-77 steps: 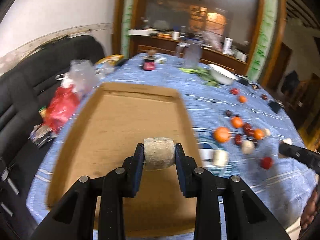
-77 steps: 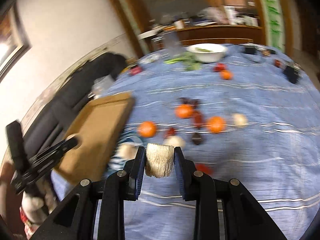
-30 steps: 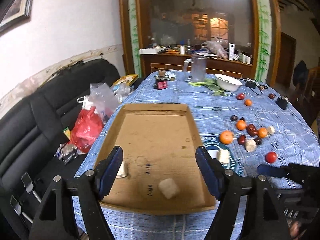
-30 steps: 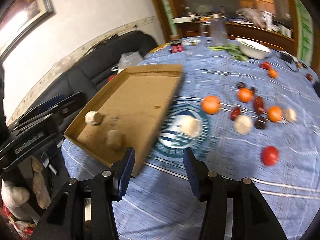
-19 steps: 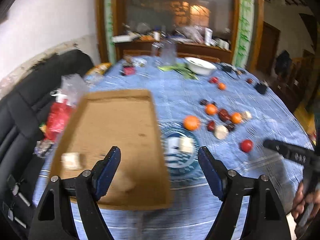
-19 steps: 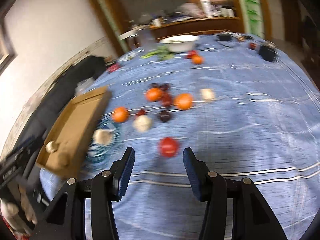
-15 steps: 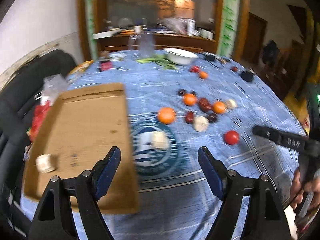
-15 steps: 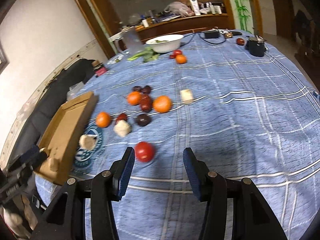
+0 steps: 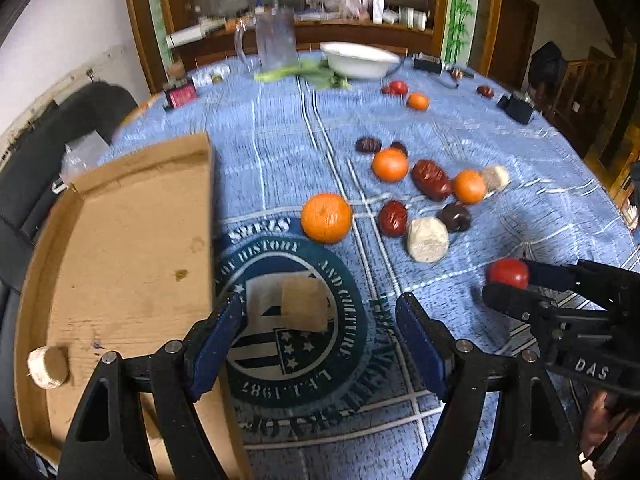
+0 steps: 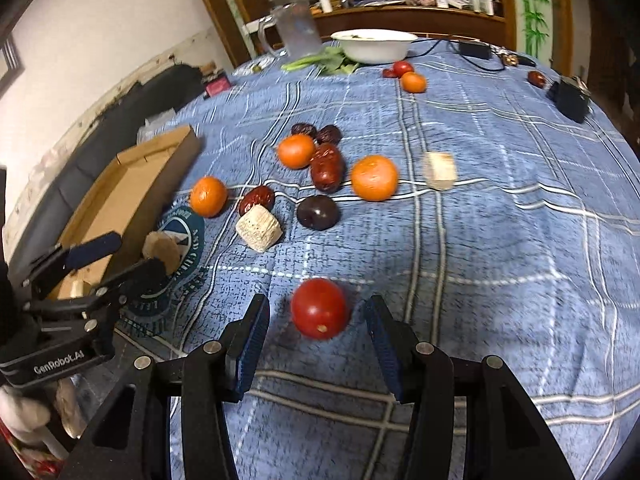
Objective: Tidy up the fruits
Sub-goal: 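Grasp the red tomato with the right gripper while the left gripper grasps the beige block, then carry the tomato and beige block over the cardboard box and open both grippers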
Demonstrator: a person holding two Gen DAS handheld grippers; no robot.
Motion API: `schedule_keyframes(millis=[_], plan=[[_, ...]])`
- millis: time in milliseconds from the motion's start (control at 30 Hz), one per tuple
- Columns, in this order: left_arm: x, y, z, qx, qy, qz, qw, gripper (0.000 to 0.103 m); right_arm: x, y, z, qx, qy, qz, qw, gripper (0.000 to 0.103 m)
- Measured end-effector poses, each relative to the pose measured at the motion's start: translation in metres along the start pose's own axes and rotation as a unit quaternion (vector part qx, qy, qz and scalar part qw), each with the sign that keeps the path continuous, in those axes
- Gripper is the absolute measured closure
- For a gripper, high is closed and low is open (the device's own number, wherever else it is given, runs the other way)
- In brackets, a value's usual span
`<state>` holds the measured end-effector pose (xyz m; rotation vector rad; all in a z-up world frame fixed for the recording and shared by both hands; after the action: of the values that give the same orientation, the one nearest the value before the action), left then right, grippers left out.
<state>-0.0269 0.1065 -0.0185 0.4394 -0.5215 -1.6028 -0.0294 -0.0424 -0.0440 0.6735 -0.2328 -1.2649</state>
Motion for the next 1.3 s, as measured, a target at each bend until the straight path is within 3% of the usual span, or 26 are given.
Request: schedule_keyframes(millis=[133, 233, 267, 367, 767, 1300], plan=[[0.006, -0.004, -0.016, -0.026, 0.001, -0.014, 0.9996, 0.025, -0.002, 0.004, -0.003, -0.002, -0.005, 0.014, 1.0, 0.049], [0.009, -0.005, -0.021, -0.024, 0.006, -0.02, 0.9995, 0.058, -0.003, 0.004, -0.004, -0.004, -0.012, 0.025, 1.0, 0.05], [0.007, -0.004, -0.02, -0.018, 0.004, -0.012, 0.9998, 0.068, -0.003, 0.004, -0.004, -0.003, -0.018, 0.028, 0.999, 0.055], [-0.001, -0.002, -0.017, -0.011, -0.002, 0.006, 0.9999, 0.079, -0.001, 0.003, -0.003, -0.002, -0.033, 0.032, 0.999, 0.071], [-0.015, -0.012, 0.018, 0.023, -0.028, 0.037, 0.9986, 0.081, -0.008, -0.002, 0.017, 0.011, -0.023, 0.01, 1.0, 0.072], [-0.045, -0.025, 0.082, 0.086, -0.017, 0.061, 0.9943, 0.081, -0.056, -0.005, 0.057, 0.041, -0.017, 0.05, 0.998, 0.072]])
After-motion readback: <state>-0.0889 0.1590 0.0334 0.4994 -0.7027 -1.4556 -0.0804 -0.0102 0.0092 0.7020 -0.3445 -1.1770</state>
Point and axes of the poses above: each gripper's, at about its wrist camera, not at the fingertips, and z roughly against the way its jaws point, x to its right, y to its top, the point moved 6 cm from there along -z, roughly the way its jaws point, and after that the axes turned 4 degrees about z, right-handed, at the moved point
